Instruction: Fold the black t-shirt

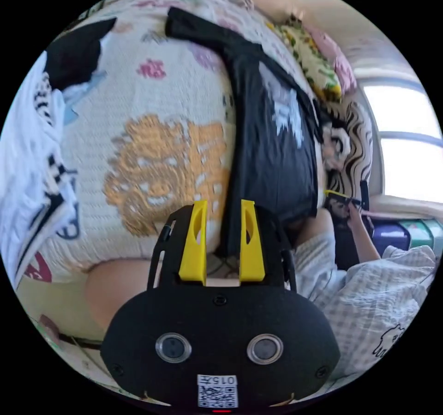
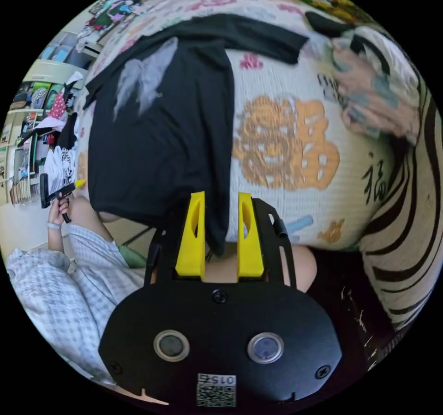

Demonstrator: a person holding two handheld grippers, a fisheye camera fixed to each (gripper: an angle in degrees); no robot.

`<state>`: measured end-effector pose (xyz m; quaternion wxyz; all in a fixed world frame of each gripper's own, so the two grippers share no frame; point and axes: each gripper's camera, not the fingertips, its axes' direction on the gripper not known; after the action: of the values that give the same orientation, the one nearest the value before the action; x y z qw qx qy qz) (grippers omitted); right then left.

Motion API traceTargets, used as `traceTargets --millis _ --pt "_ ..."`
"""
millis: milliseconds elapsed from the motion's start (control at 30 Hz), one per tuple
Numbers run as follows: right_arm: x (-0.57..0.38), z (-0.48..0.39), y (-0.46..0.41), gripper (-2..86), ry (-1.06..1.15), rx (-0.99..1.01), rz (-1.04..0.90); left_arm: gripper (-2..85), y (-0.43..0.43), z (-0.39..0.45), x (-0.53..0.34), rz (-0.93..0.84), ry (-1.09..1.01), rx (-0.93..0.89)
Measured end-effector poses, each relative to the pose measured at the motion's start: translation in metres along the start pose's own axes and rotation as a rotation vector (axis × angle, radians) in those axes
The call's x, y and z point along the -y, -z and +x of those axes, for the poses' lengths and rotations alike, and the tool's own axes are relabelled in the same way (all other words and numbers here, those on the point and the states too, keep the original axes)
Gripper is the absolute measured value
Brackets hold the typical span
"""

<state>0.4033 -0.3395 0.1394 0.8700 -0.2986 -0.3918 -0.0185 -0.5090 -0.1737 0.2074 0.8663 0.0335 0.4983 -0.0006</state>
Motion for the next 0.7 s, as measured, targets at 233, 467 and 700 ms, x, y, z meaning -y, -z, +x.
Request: traceTargets --millis 233,467,700 --pt "-0.020 0.017 -0.024 9.7 0.007 0.082 -0.043 11.7 -0.023 0.059 -0.014 -0.120 -0.066 0.120" --pt "-0.039 0.027 -0.031 5.2 0.038 0.166 -0.037 4.8 -0.056 0.094 -0.031 -0.174 -0.084 0.298" --pt "-0.073 0.026 -0.018 -0.8 0.130 0.160 -0.043 0.4 -0.041 0.117 -0.068 -0.121 -0.127 0.216"
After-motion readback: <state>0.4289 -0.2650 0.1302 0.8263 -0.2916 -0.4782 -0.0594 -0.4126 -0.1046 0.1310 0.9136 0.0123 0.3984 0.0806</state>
